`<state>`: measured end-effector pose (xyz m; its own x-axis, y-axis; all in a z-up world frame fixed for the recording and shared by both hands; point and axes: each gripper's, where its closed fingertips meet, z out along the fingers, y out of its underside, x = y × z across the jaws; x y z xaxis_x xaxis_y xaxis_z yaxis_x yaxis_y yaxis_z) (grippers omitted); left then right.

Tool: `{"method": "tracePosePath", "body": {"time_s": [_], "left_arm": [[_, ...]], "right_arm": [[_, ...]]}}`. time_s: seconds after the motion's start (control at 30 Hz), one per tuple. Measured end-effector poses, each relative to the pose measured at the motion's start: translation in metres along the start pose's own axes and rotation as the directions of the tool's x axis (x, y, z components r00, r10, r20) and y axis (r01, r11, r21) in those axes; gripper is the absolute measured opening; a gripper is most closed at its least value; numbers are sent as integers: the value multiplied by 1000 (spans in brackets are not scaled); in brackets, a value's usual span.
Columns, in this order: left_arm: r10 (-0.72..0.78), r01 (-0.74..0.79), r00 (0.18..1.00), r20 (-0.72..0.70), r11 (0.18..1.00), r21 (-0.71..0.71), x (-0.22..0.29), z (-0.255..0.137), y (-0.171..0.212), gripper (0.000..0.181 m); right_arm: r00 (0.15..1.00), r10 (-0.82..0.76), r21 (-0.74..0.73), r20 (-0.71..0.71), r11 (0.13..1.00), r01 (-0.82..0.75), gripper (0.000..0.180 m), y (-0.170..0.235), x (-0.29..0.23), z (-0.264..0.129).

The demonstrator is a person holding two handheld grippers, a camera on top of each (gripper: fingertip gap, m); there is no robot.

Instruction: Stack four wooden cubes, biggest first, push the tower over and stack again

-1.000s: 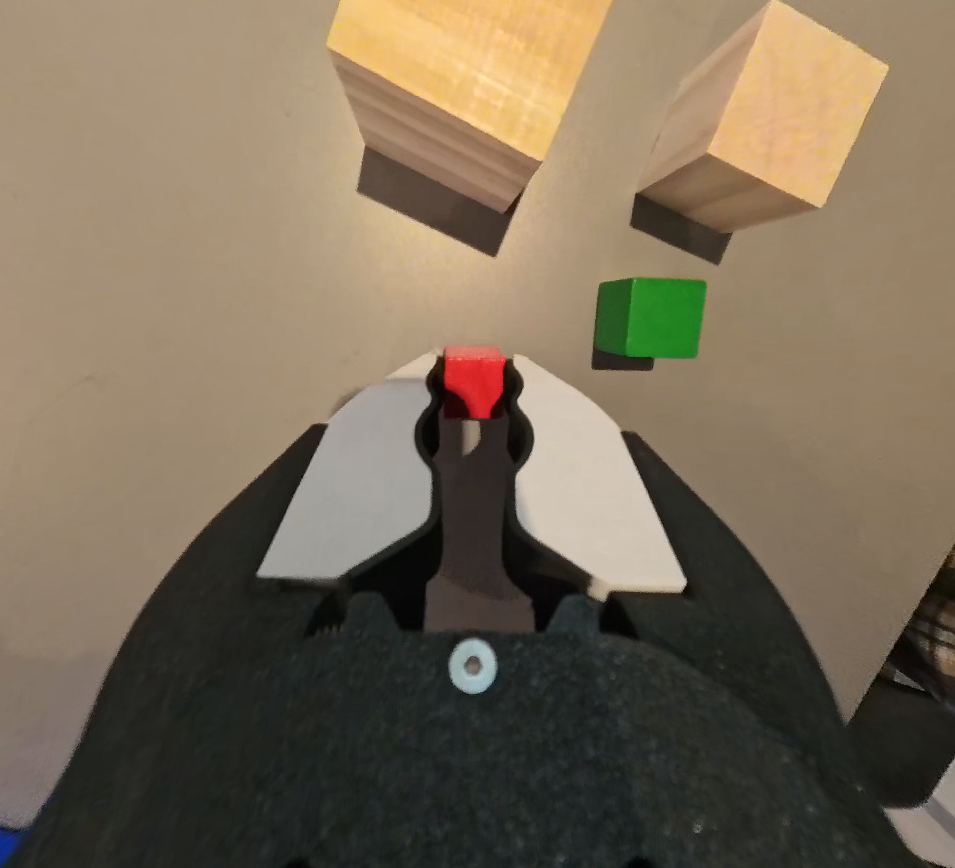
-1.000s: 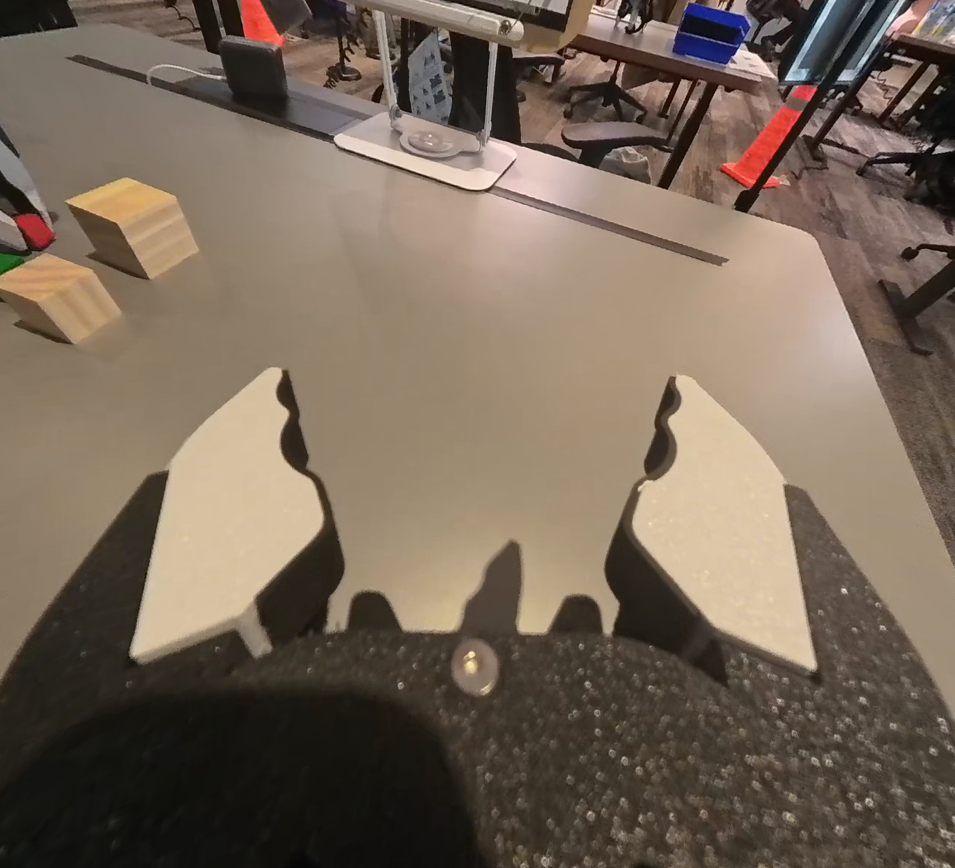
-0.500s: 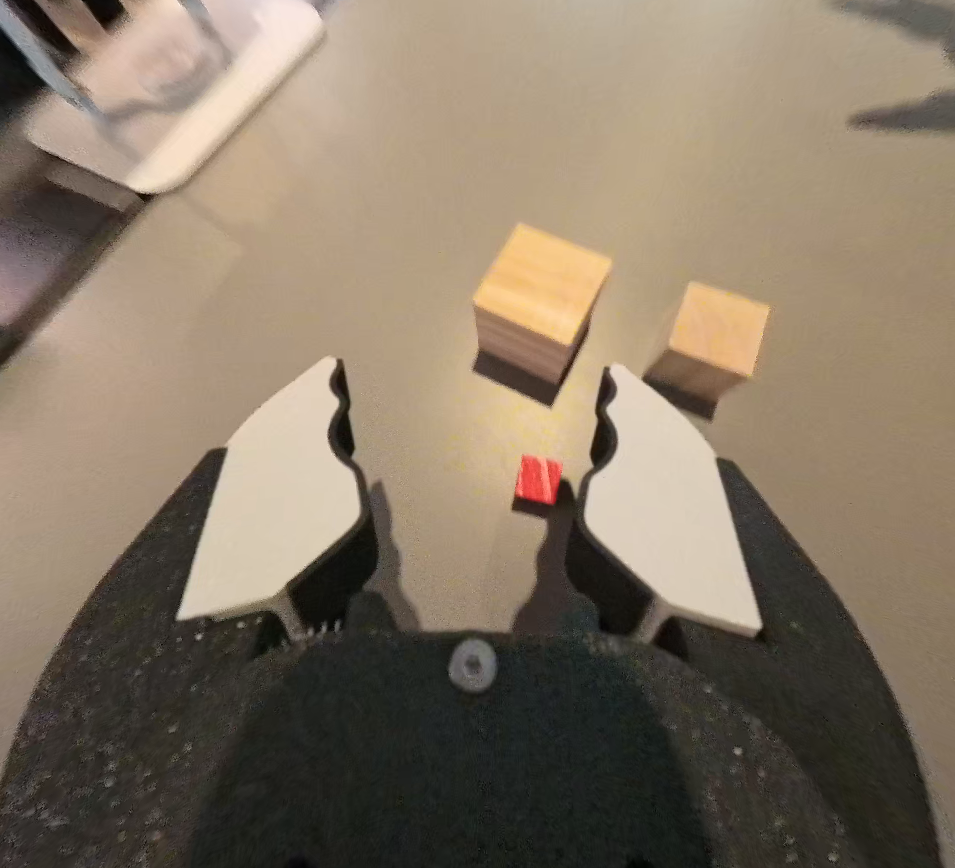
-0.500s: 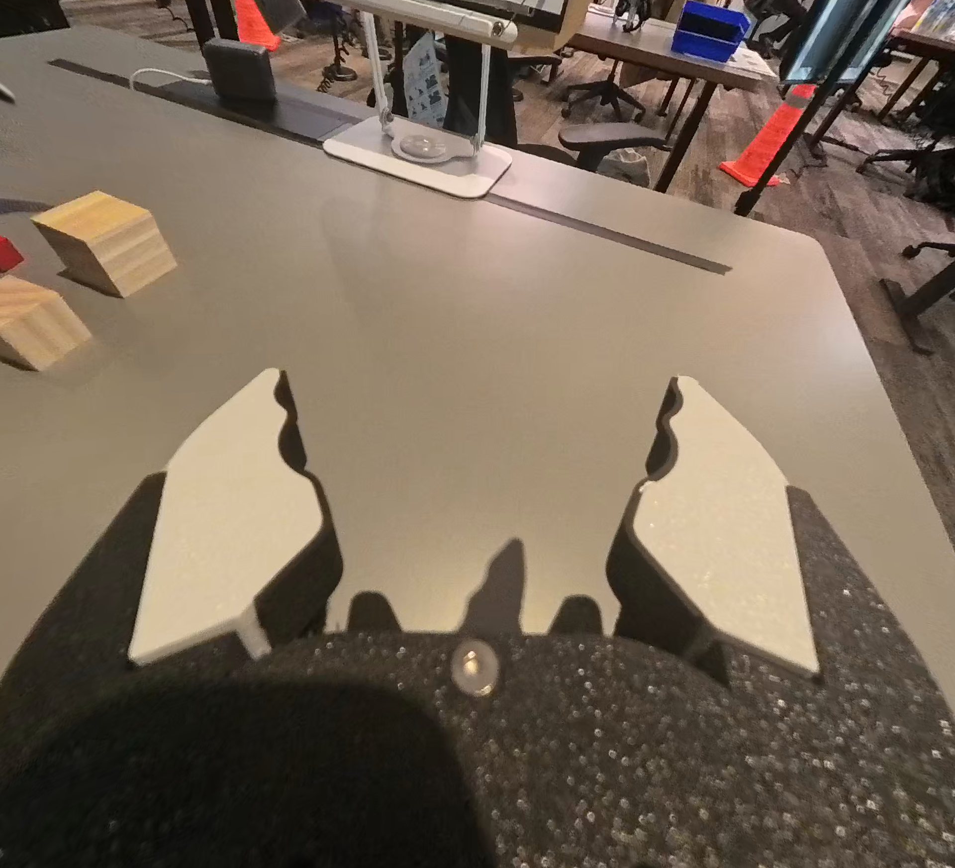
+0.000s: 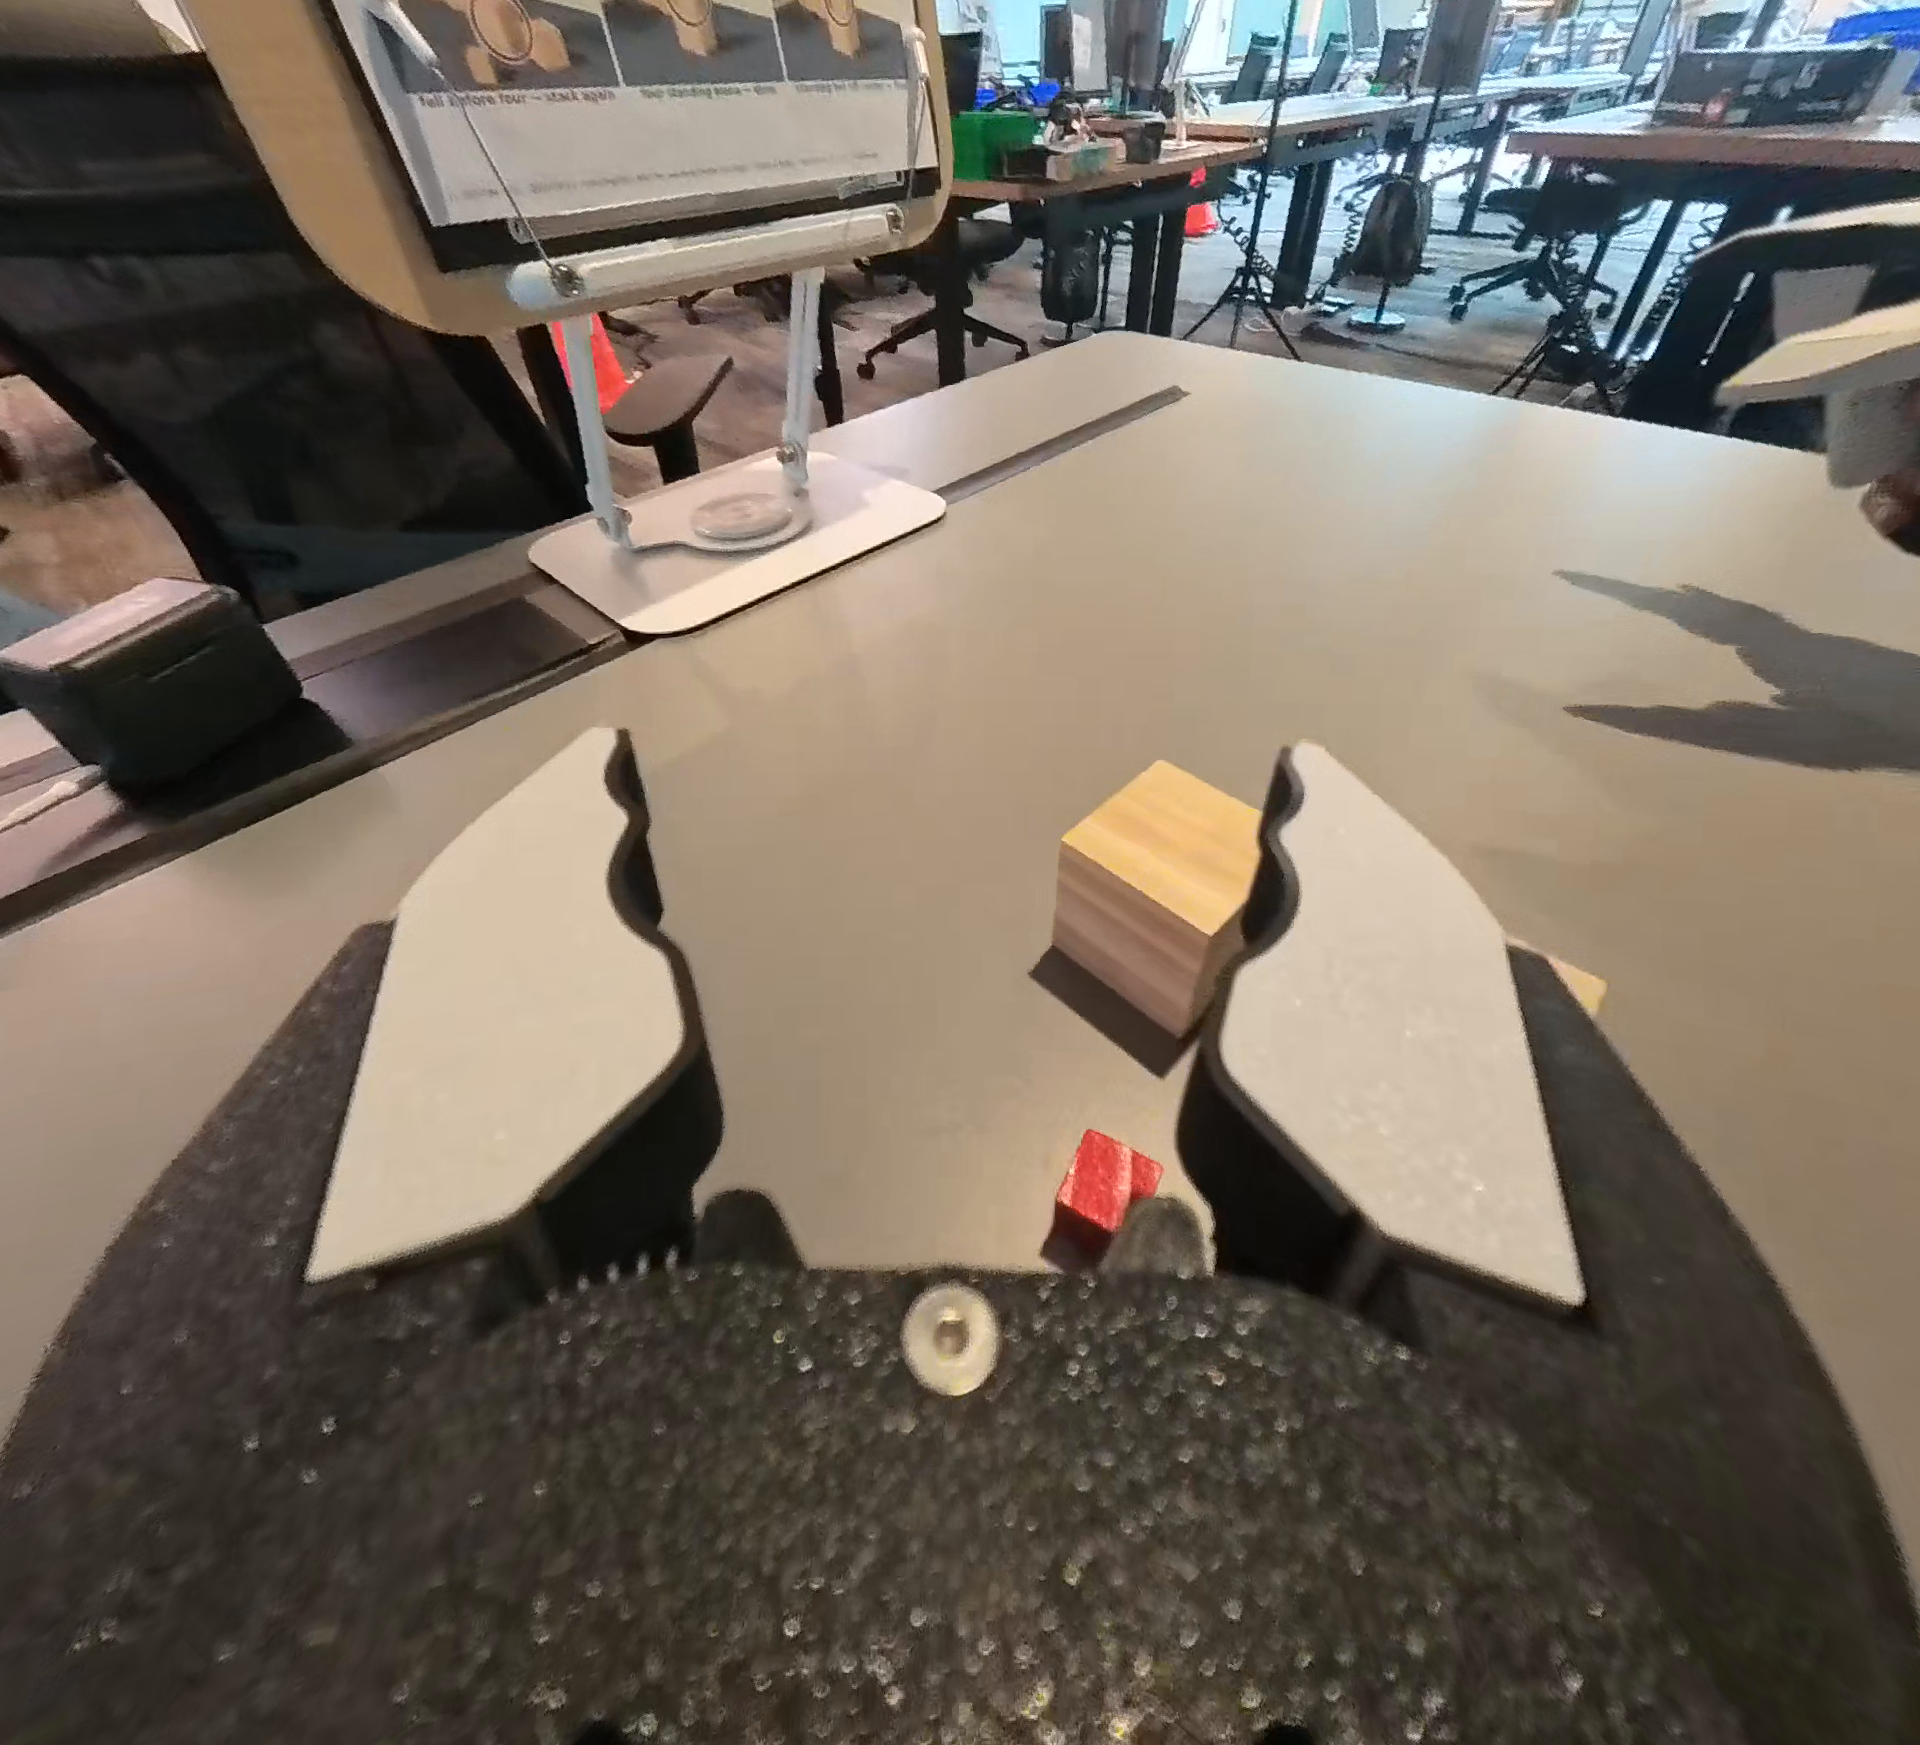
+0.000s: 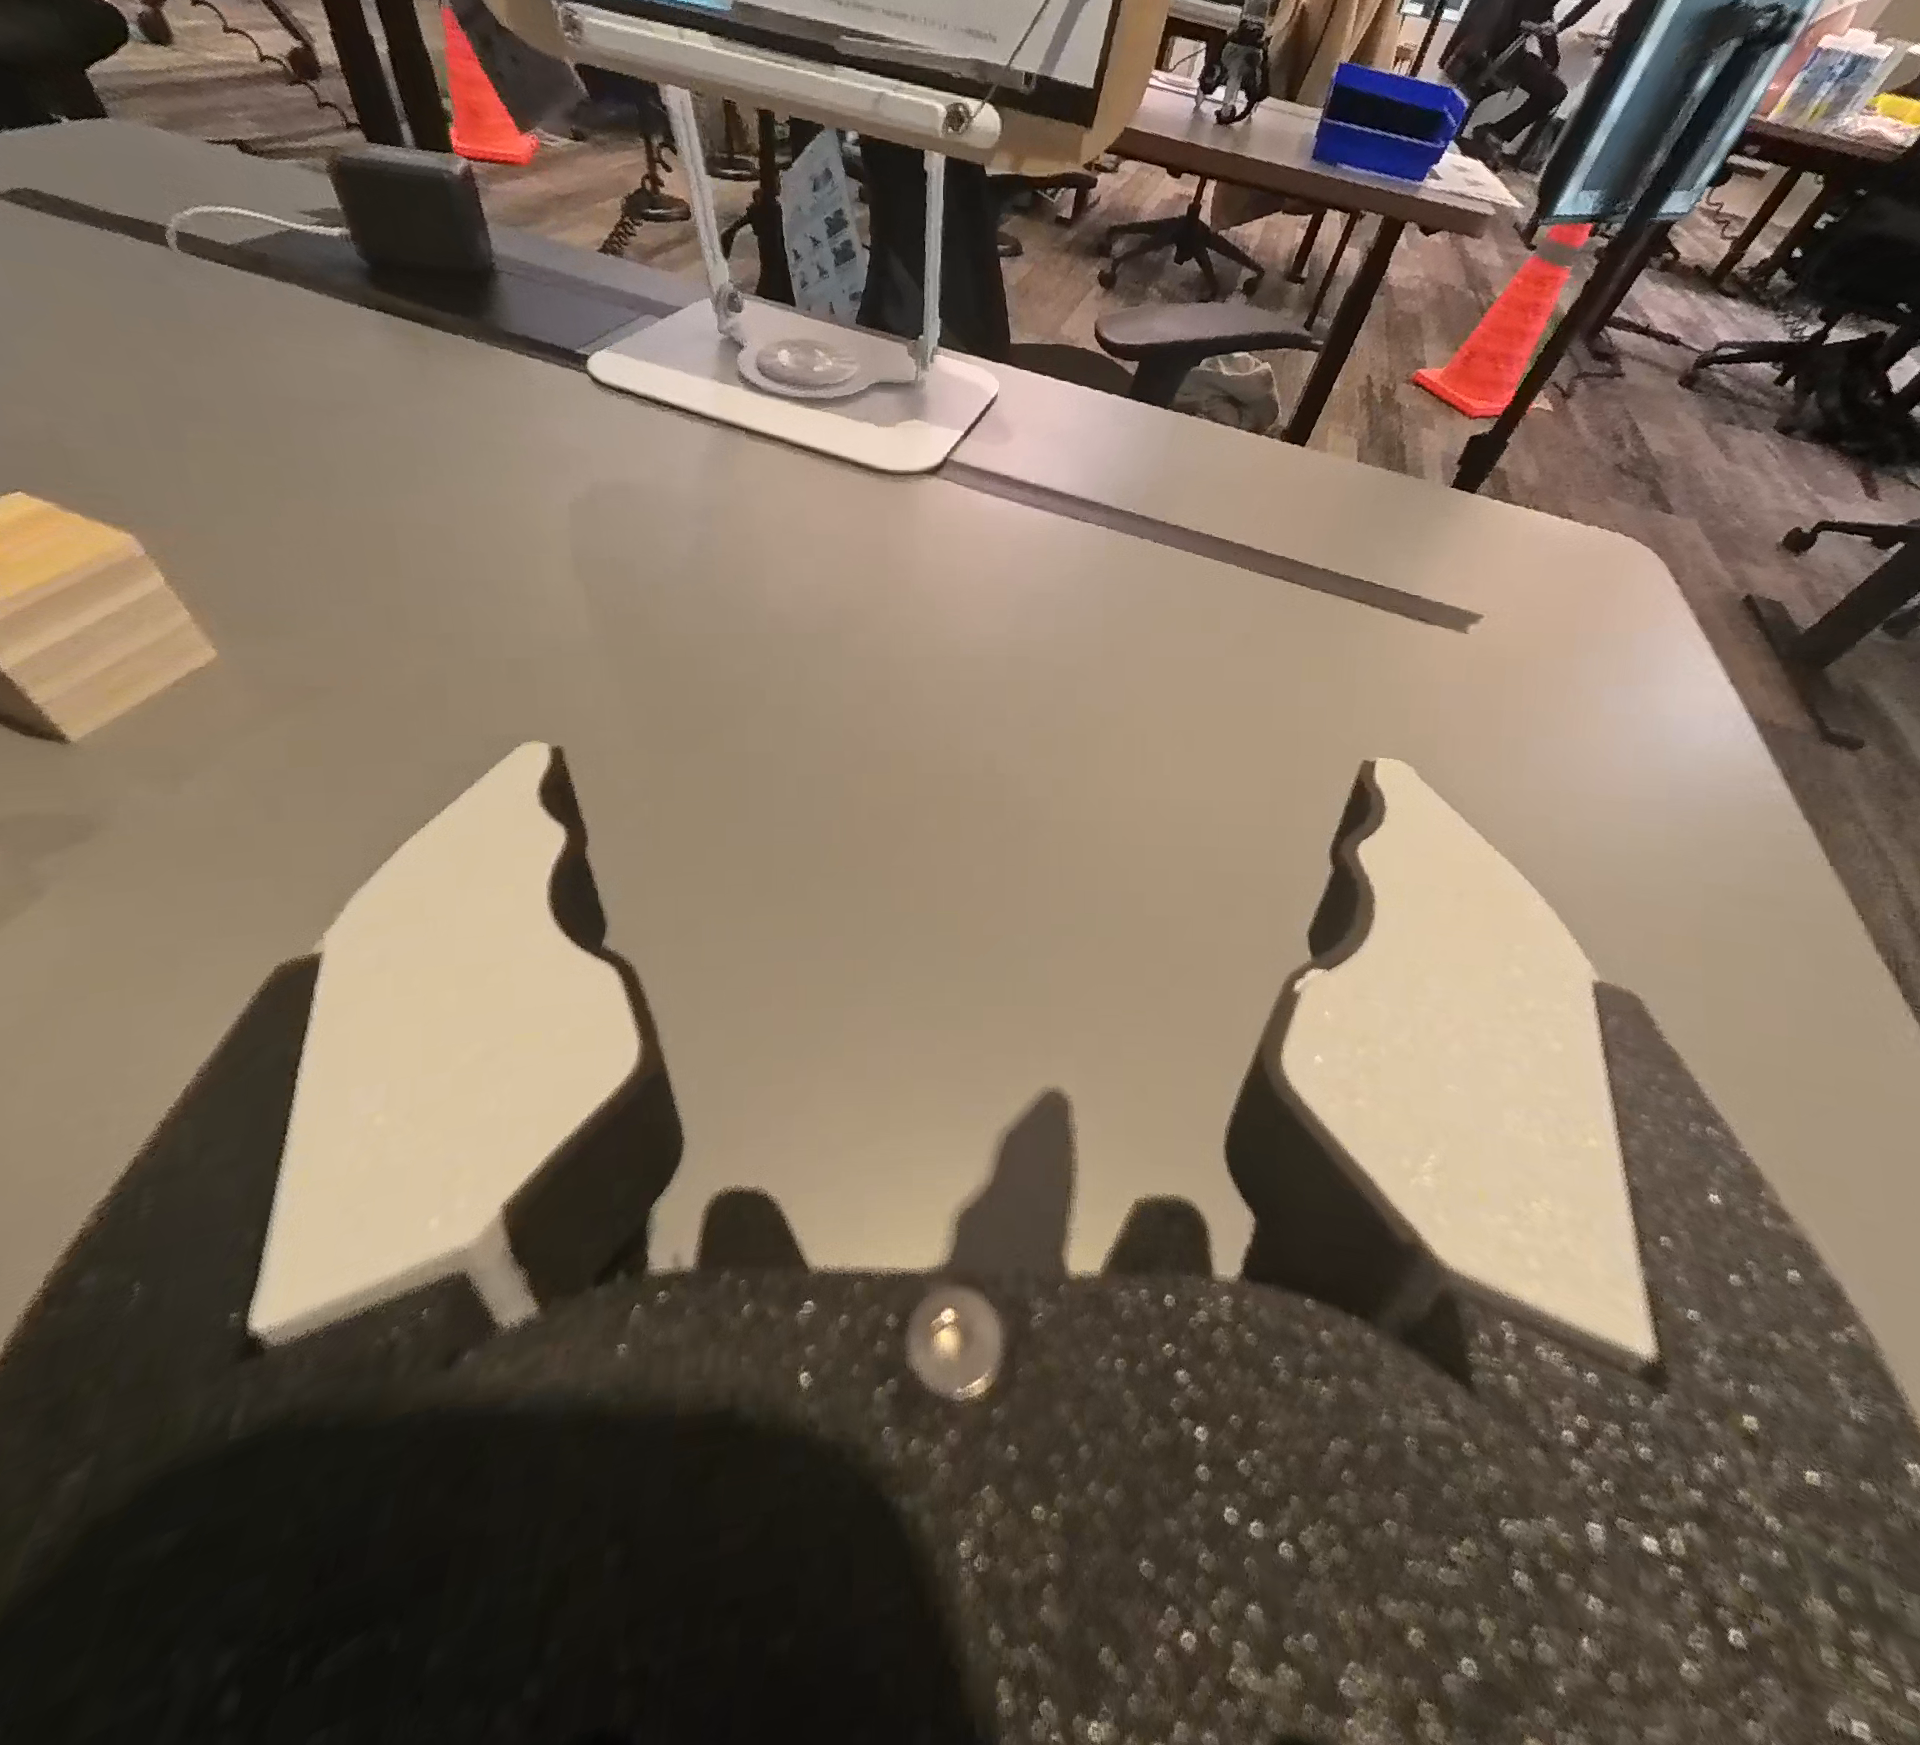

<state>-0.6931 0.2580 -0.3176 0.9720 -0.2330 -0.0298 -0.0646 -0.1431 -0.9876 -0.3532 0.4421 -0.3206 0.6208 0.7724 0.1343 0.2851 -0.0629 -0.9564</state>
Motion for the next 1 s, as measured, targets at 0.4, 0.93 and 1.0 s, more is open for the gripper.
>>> {"method": "tracePosePath", "body": {"time_s": [0.4,0.93,1.0], "left_arm": [[-48,44,998,41,994,97,-15,-15,-11,103],[44,-55,995,90,991,120,55,-45,-21,91],[74,-74,997,2,996,40,78,-36,-10,89]], "right_arm": [[1000,-11,35,-10,999,12,134,-27,4,11],[999,0,133,-50,991,7,131,-57,14,-44],[999,-6,135,-40,991,11,130,-61,11,-47]]}}
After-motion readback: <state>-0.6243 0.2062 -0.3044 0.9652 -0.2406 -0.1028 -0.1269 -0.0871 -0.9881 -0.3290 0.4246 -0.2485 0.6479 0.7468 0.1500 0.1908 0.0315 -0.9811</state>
